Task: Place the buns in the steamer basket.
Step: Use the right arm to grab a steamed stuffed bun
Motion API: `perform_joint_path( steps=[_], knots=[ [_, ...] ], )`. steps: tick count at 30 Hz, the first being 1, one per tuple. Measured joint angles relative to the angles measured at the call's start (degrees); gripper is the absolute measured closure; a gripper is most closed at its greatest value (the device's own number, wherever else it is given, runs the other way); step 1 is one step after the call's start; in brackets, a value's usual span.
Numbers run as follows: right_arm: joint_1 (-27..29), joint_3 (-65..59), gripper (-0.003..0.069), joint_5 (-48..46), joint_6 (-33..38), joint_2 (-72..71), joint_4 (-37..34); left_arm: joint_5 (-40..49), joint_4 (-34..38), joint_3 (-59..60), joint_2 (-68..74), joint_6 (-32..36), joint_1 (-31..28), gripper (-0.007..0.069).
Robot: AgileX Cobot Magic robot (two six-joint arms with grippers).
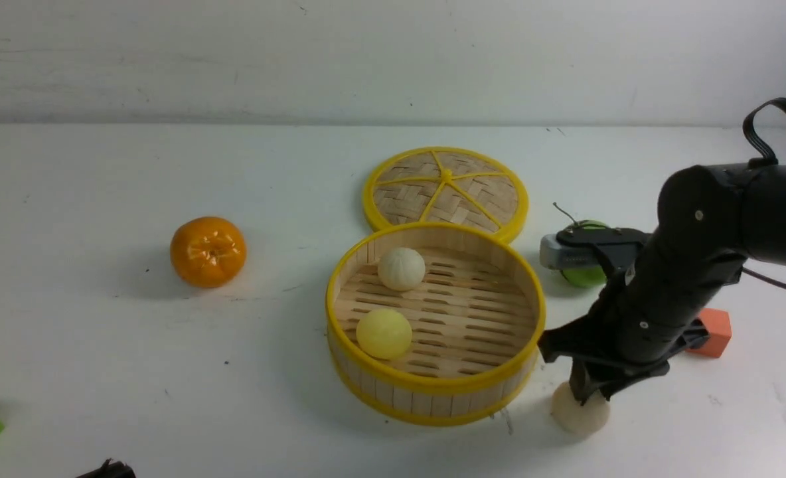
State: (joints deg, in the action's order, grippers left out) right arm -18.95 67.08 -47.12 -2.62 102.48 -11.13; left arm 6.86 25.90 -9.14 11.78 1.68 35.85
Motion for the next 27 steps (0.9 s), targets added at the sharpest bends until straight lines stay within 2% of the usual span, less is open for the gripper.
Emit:
perform_joint_path(
  steps=[7, 17, 27],
  knots=[
    [-0.4, 1.2, 0.0419, -0.3, -0.4, 0.5, 0.1, 0.1, 0.0, 0.0, 0.0, 0.0, 0.0, 0.0606],
    [-0.7, 4.6, 0.0419, -7.3, -2.6, -0.4, 0.8, 0.2, 0.0, 0.0, 0.0, 0.0, 0.0, 0.0598],
    [-1.6, 4.3, 0.0419, -3.5, -3.2, 1.8, 2.6, 0.2, 0.0, 0.0, 0.0, 0.0, 0.0, 0.0587]
  ],
)
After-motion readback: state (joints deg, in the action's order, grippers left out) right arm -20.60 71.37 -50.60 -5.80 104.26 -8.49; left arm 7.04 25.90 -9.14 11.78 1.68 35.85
